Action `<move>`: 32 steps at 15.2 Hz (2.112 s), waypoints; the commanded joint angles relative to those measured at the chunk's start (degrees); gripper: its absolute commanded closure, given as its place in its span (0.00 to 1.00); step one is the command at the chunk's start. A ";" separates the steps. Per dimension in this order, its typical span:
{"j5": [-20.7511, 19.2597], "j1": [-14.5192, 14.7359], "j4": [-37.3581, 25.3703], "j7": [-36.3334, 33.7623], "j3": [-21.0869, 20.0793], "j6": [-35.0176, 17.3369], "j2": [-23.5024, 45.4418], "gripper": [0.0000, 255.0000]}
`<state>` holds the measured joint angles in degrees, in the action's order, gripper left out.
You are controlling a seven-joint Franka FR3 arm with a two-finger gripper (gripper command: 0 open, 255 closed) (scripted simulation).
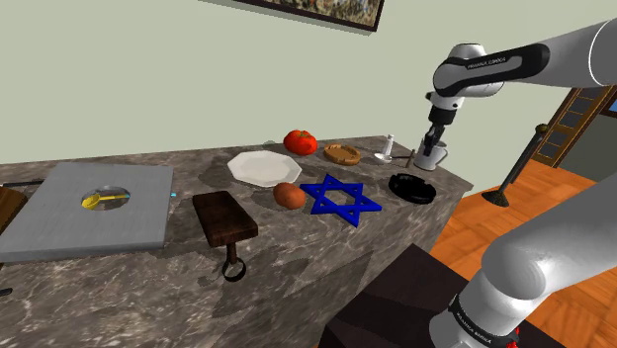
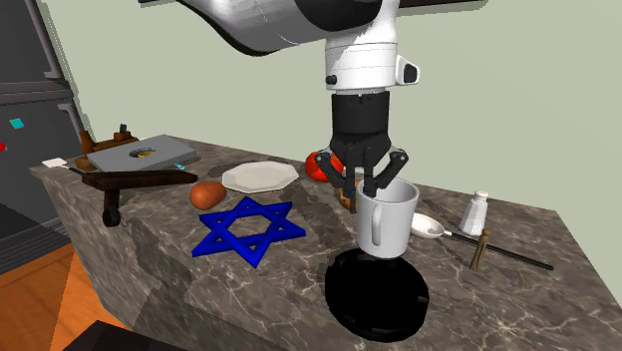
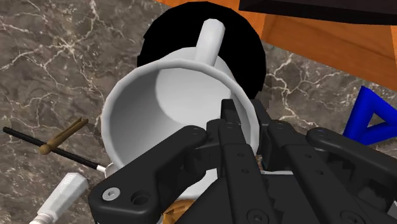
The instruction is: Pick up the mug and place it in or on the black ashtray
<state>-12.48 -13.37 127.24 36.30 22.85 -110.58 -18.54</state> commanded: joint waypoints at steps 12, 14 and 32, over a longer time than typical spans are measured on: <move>-0.60 -0.38 8.16 -0.37 1.32 -10.22 2.08 1.00; -0.58 -0.38 9.14 -0.38 1.55 -11.88 2.77 1.00; -0.60 -0.28 7.88 -0.63 1.08 -9.57 1.74 0.00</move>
<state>-13.08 -13.65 136.11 35.63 24.11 -121.80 -16.21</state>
